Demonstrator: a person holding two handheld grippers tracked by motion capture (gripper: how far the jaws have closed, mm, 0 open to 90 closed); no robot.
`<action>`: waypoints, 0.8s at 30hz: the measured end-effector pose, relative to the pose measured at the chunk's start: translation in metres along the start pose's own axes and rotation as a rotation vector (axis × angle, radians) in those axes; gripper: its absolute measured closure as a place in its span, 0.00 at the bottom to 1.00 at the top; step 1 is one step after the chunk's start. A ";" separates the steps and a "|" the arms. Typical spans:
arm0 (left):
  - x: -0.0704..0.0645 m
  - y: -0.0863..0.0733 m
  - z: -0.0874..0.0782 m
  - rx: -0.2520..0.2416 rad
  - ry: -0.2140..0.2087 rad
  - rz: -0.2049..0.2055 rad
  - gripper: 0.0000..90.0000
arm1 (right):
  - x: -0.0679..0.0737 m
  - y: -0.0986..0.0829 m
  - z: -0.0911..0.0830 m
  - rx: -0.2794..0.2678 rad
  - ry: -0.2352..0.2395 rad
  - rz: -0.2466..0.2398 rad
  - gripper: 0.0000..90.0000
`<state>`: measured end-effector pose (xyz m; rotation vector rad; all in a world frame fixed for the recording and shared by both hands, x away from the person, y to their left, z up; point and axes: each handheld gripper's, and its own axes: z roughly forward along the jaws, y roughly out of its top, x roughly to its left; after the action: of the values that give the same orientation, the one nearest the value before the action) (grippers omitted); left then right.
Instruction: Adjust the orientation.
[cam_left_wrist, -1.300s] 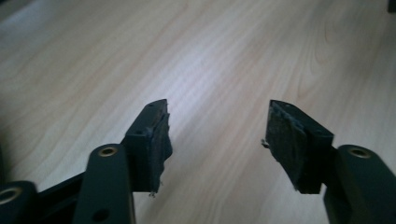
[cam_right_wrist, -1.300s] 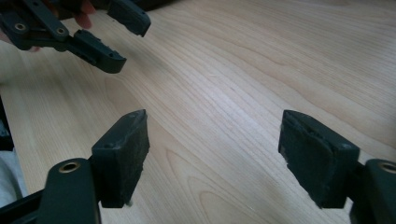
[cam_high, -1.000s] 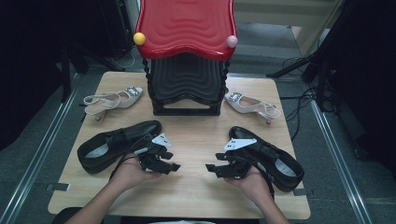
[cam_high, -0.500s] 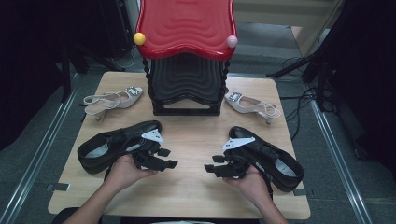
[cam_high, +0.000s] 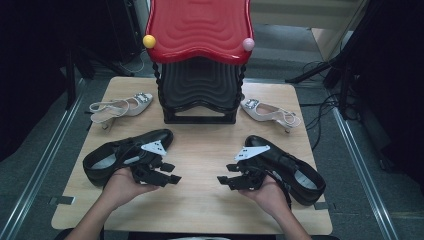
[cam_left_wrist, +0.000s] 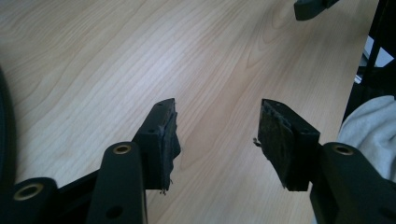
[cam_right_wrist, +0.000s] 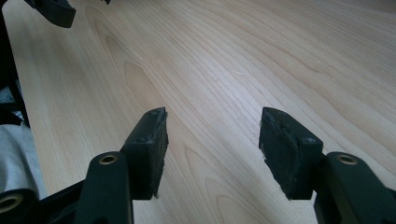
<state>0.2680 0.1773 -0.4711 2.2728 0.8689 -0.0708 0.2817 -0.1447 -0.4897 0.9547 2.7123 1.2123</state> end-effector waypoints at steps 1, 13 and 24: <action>0.000 0.000 0.000 0.000 0.000 0.000 0.53 | 0.000 0.000 0.000 0.000 0.000 0.000 0.47; 0.010 -0.016 -0.031 -0.001 0.036 -0.042 0.49 | 0.003 0.009 0.003 -0.009 0.034 -0.039 0.46; 0.021 -0.029 -0.070 -0.001 0.118 -0.068 0.51 | 0.003 0.008 0.007 0.028 0.013 -0.040 0.44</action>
<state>0.2540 0.2480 -0.4409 2.2648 1.0072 0.0338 0.2851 -0.1340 -0.4885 0.8943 2.7513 1.1818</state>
